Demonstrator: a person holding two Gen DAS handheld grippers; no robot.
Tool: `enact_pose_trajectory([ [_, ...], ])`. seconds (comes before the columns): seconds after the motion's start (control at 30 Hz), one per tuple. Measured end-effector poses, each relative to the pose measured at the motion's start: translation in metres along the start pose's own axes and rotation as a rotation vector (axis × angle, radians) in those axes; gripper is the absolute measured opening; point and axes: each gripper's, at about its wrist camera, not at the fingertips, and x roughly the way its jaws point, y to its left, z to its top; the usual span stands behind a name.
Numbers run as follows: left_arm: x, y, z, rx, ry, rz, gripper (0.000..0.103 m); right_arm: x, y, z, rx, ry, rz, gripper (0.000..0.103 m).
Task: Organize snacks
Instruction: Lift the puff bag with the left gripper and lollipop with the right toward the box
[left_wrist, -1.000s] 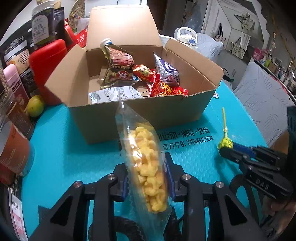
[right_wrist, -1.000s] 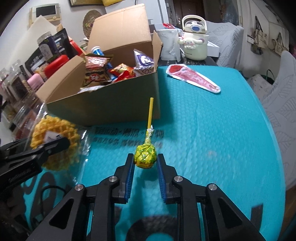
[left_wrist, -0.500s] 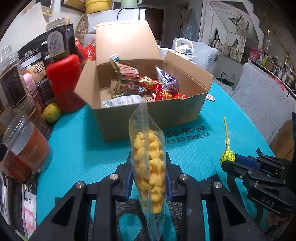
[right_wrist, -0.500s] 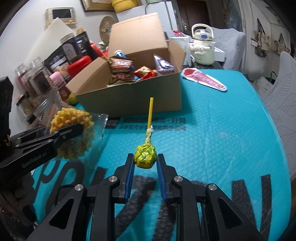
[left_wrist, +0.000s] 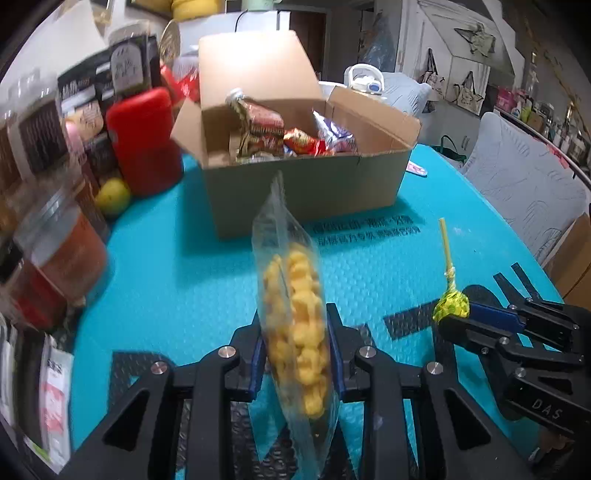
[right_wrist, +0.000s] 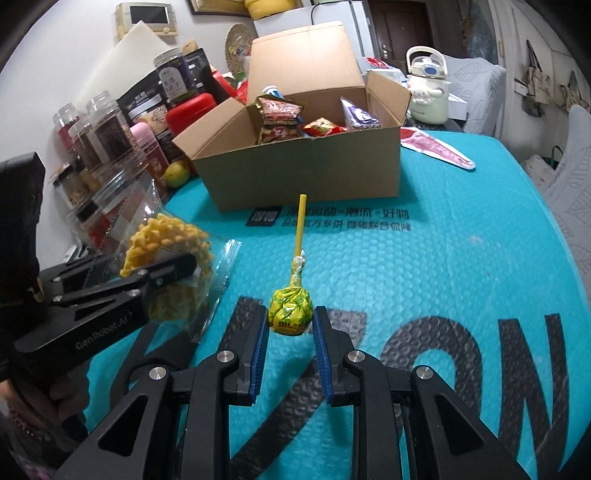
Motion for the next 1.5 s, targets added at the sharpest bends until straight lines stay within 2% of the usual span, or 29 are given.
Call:
enact_pose_trajectory([
  [0.23, 0.007, 0.018, -0.013, -0.086, -0.005, -0.076, 0.03, 0.0, 0.006, -0.004, -0.008, 0.002, -0.008, 0.024],
  [0.37, 0.005, 0.019, -0.016, -0.1, -0.019, -0.085, 0.03, 0.003, 0.009, -0.008, -0.015, 0.014, -0.008, 0.024],
  [0.9, -0.036, 0.015, -0.011, -0.041, -0.128, 0.016, 0.026, -0.003, 0.029, -0.01, -0.06, -0.002, 0.039, 0.024],
  [1.2, -0.027, 0.01, -0.025, -0.005, -0.112, 0.07, 0.026, -0.005, 0.035, -0.015, -0.066, -0.001, 0.044, 0.024],
  [1.33, -0.021, 0.014, -0.028, -0.049, -0.061, -0.002, 0.027, -0.005, 0.034, -0.017, -0.056, 0.001, 0.046, 0.024],
  [1.5, -0.017, 0.011, -0.029, -0.053, -0.04, 0.0, 0.027, -0.005, 0.033, -0.018, -0.051, 0.001, 0.042, 0.024],
])
